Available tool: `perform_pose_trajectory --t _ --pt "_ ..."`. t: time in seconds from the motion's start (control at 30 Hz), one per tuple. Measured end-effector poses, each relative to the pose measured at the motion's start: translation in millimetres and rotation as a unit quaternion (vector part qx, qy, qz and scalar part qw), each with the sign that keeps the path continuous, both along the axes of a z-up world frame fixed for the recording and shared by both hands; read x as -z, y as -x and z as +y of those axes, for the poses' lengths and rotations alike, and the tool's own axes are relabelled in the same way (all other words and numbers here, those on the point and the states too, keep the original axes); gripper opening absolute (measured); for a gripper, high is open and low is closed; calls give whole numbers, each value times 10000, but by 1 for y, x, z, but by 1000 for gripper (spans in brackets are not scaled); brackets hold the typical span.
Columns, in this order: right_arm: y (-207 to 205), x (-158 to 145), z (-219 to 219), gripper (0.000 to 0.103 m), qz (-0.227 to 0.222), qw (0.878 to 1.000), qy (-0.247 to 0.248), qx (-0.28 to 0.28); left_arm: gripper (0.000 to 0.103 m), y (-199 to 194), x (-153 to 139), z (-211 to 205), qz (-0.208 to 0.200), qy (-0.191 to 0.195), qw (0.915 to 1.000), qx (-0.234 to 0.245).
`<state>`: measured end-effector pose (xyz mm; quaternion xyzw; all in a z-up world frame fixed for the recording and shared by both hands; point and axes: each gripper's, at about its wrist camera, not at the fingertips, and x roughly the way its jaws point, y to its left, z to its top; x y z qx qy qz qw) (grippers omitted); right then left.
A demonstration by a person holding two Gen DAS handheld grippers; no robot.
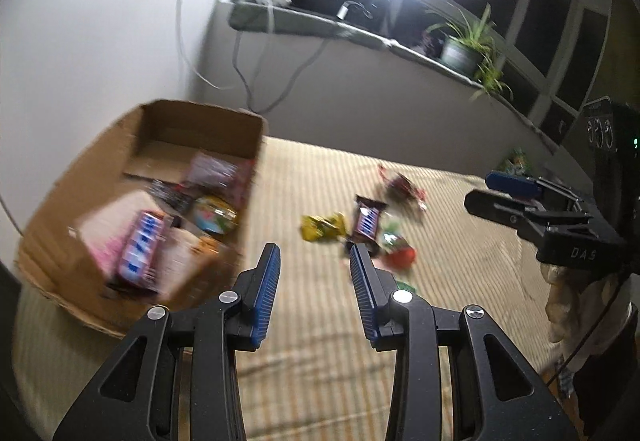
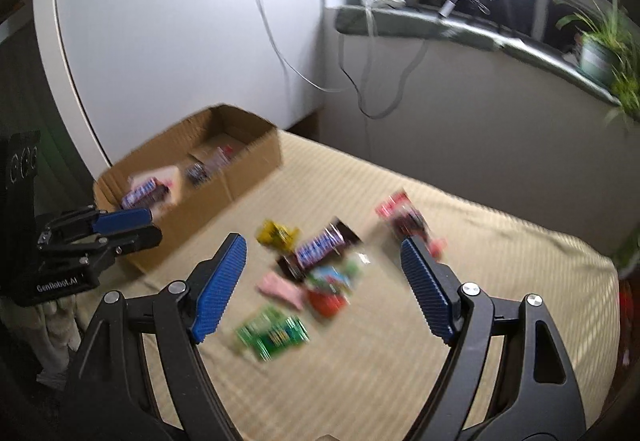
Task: Organize snacks
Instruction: 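Withdraw both open grippers from the box toward the remaining snacks, then grasp the light green candy with left gripper while right approaches the dark green candy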
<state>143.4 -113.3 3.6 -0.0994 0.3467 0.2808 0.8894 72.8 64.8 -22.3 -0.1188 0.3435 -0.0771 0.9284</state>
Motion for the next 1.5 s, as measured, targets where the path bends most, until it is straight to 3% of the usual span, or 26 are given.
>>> perform_pose_trajectory --t 0.13,0.3,0.37,0.57,0.8,1.03,1.4,1.5 --pt "11 18 -21 82 116 9999 78 83 35 0 10 -19 138 -4 9996 240" --pt "26 46 -23 82 271 9991 234 -237 35 -7 26 -42 402 -41 9976 554" --pt "28 57 -18 73 395 9981 268 -392 35 -10 32 -52 506 -76 9965 667" --pt "33 80 -3 62 559 9940 539 -770 35 -19 45 -69 731 -322 9926 910" --pt "28 92 1 60 637 9911 726 -914 35 -33 53 -78 927 -639 9876 1090" --pt "22 98 7 60 694 9884 849 -1049 21 -39 58 -76 1000 -838 9854 1091" --pt "14 103 27 60 652 9855 1008 -1198 20 -32 61 -67 879 -1069 9849 1044" --pt "13 104 27 50 750 9854 905 -1232 20 -31 61 -65 862 -1058 9853 1031"
